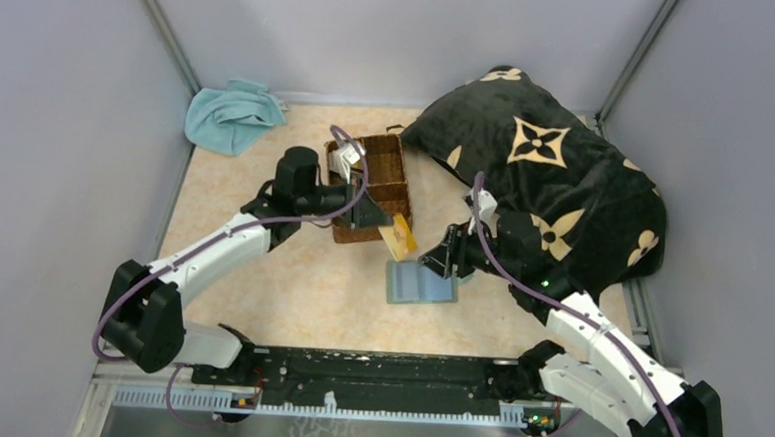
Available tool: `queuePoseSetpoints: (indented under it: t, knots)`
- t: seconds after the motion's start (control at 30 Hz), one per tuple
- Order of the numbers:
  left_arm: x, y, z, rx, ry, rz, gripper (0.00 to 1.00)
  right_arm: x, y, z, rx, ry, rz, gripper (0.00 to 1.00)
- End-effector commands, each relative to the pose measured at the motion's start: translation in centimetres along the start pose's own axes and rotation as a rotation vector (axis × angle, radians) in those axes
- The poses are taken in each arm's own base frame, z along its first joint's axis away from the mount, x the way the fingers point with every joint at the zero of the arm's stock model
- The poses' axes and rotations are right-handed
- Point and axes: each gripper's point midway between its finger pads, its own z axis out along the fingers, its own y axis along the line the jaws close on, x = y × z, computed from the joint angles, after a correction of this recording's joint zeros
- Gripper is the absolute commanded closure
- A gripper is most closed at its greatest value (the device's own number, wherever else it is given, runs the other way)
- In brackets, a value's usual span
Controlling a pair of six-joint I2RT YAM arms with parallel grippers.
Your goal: Take the credit cards out of the card holder
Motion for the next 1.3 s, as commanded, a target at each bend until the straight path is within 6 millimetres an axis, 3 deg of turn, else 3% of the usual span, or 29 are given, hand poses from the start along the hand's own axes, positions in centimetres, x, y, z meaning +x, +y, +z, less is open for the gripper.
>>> queuePoseSetpoints:
  t: [0.0, 0.23, 0.37, 0.47, 0.63, 0.83, 1.03, 1.27]
  knots:
    - [-7.3, 5.8, -2.3, -0.348, -0.224, 0.029, 1.0, -1.5, -3.2, -0.4, 0.182, -0.07, -0.026, 0.48]
    - [-16.7, 13.4, -8.7, -0.613, -0.499, -0.002, 1.0, -0.4, -4.3, 0.8, 0.187, -0.024, -0.023, 0.48]
    - [-18.5, 18.0, -11.2, -0.763, -0.608, -0.032, 1.0, 0.0, -5.0, 1.5, 0.195, -0.003, -0.025, 0.48]
    - [-19.2, 20.2, -11.2, -0.791, -0.654, -0.027, 1.0, 0.3, -5.4, 2.0, 0.187, 0.01, -0.017, 0.48]
    - [-19.2, 23.2, -10.2, -0.799, -0.691, -0.052, 1.0, 1.0, -5.8, 2.7, 0.169, 0.026, -0.003, 0.48]
    - [-18.3, 26.1, -10.5, -0.855, -0.763, -0.094, 1.0, 1.8, -6.3, 3.1, 0.166, 0.049, 0.014, 0.48]
    - [-16.7, 27.8, -9.5, -0.864, -0.758, -0.149, 1.0, 1.9, -6.7, 3.4, 0.156, 0.06, 0.029, 0.48]
    - [-14.9, 27.8, -7.7, -0.87, -0.733, -0.175, 1.0, 1.9, -6.9, 3.4, 0.154, 0.06, 0.037, 0.49]
